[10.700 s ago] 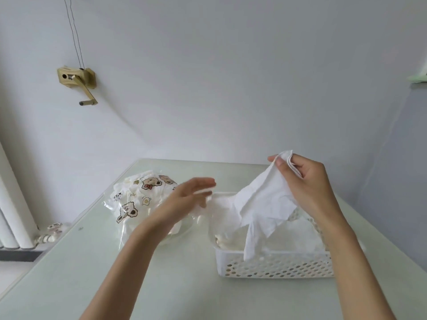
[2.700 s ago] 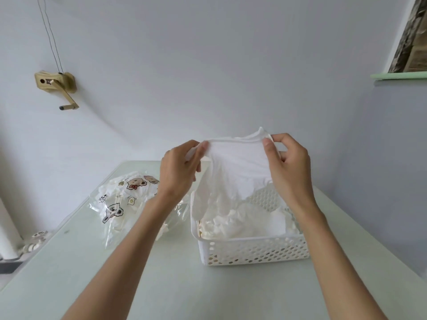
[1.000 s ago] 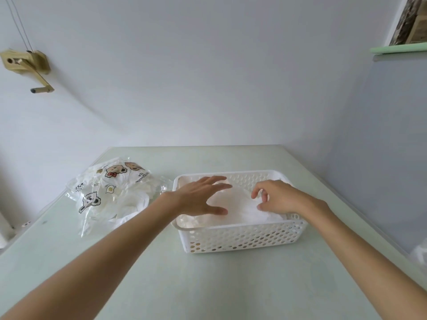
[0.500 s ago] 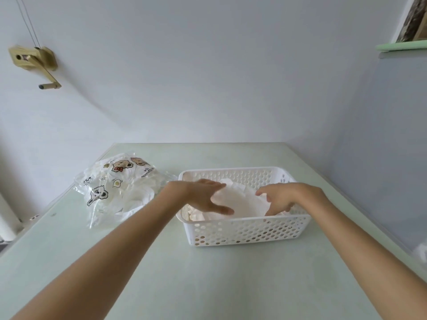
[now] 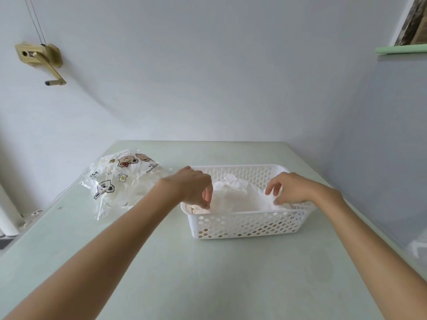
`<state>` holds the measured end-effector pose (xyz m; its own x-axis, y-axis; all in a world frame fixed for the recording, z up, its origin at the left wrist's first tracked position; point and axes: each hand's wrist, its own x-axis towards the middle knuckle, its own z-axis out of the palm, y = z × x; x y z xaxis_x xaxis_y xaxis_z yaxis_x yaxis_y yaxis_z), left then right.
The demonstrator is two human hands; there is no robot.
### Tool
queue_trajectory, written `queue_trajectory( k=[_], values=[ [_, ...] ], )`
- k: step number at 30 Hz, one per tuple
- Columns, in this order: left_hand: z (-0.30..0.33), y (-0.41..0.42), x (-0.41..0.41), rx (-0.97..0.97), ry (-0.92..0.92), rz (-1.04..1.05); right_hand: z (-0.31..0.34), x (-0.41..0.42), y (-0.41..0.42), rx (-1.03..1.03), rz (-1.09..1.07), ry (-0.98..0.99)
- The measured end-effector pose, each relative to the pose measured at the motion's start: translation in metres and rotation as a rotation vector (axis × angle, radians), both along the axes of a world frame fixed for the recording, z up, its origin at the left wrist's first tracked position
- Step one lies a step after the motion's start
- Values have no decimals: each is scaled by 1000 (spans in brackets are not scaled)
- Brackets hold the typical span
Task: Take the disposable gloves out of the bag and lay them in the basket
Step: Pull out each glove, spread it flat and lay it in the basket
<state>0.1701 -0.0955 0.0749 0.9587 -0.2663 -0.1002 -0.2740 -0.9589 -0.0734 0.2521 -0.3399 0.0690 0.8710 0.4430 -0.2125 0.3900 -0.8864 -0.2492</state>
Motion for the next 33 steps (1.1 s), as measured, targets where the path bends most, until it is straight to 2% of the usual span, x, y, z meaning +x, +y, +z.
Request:
queue_trajectory(
  k=[2, 5, 7, 9, 13, 16, 18, 21, 26, 28, 31, 33],
  values=[
    [10, 9, -9, -202, -92, 47, 10, -6, 2, 100, -6, -99],
    [19, 35, -30, -513, -379, 178, 18, -25, 20, 298, 26, -205],
    [14, 61, -48, -639, -544, 304, 16, -43, 42, 412, 76, -211],
    [5, 89, -65, -697, -582, 417, 11, -61, 69, 488, 140, -206],
    [2, 133, -84, -761, -449, 521, 6, -93, 136, 621, 234, -236],
    [-3, 146, -85, -686, -257, 554, 1, -106, 186, 599, 270, -303],
    [-13, 152, -79, -677, -232, 580, -8, -107, 214, 466, 269, -331],
    [-25, 161, -76, -772, -266, 559, -30, -104, 244, 254, 231, -315],
    [-31, 170, -72, -832, -221, 519, -49, -105, 252, 41, 235, -281],
    [-33, 172, -71, -826, -140, 525, -49, -107, 250, 98, 289, -347],
    [-34, 170, -70, -836, 29, 530, -39, -106, 243, 350, 308, -467],
    [-31, 168, -70, -844, -12, 538, -29, -104, 238, 520, 258, -416]
  ],
)
